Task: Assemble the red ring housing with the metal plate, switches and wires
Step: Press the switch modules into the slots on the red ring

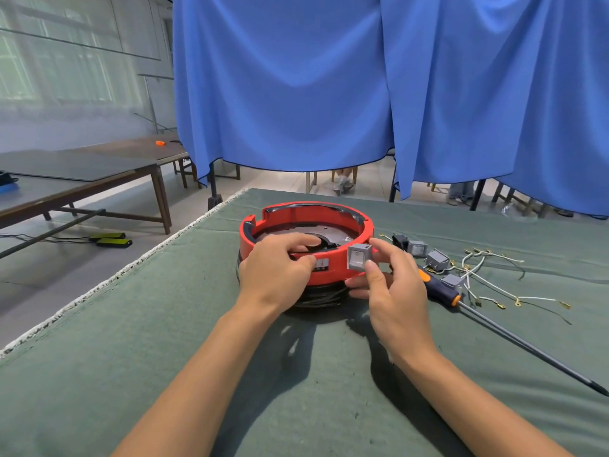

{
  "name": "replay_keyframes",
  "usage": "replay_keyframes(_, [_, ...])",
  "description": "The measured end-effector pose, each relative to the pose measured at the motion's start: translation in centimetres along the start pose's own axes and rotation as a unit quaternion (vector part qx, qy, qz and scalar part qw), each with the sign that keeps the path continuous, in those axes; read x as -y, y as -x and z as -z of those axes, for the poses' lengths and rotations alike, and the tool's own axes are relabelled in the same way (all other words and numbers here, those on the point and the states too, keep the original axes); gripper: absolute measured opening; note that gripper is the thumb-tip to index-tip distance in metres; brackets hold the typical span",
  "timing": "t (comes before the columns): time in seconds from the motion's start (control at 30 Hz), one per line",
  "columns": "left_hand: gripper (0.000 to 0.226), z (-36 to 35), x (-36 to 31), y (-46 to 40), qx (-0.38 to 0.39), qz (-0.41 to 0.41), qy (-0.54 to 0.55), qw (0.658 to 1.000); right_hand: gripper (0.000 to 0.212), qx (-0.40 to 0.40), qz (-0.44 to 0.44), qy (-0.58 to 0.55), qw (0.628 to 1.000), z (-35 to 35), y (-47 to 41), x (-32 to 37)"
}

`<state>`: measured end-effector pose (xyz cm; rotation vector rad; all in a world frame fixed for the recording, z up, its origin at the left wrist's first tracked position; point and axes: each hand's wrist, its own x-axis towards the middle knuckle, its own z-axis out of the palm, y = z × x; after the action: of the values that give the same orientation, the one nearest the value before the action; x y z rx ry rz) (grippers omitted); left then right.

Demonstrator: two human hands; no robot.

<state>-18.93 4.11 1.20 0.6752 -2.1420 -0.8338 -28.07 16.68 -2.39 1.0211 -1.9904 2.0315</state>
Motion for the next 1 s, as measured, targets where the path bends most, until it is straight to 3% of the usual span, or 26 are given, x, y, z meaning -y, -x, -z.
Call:
replay_keyframes(0.17, [0.028, 0.9, 0.6, -0.4, 0.003, 0.014, 0.059, 0.998, 0.025, 0.037, -0.083, -0.107, 0.99, 0.8, -0.6, 0.4])
replay_keyframes(0.27, [0.025, 0.2, 0.9, 0.1, 0.02, 0.005, -0.02, 1.0, 0.025, 0.058, -0.089, -0.095, 0.99, 0.7, -0.2, 0.2])
replay_keyframes(0.37, [0.033, -0.3, 0.6, 0.4, -0.023, -0.065, -0.14, 0.988, 0.03, 0.084, -0.086, -0.099, 0.988, 0.2, 0.3, 0.1])
replay_keyframes(0.5, [0.04, -0.2, -0.3, 0.7, -0.008, -0.125, -0.181, 0.975, 0.035, 0.102, -0.073, -0.083, 0.989, 0.1, 0.4, 0.0])
replay_keyframes(0.7, [0.051, -0.3, -1.3, 1.5, 0.109, -0.145, -0.127, 0.975, 0.036, 0.117, -0.058, -0.074, 0.989, 0.5, 0.4, -0.1])
replay_keyframes(0.87, [0.035, 0.2, -0.5, 0.9, 0.105, -0.146, -0.042, 0.983, 0.032, 0.124, -0.073, -0.079, 0.986, 0.5, 0.4, -0.3])
replay_keyframes(1.0, [0.033, -0.7, -0.4, 0.8, 0.065, -0.149, -0.086, 0.983, 0.03, 0.094, -0.089, -0.107, 0.986, 0.5, 0.2, -0.1])
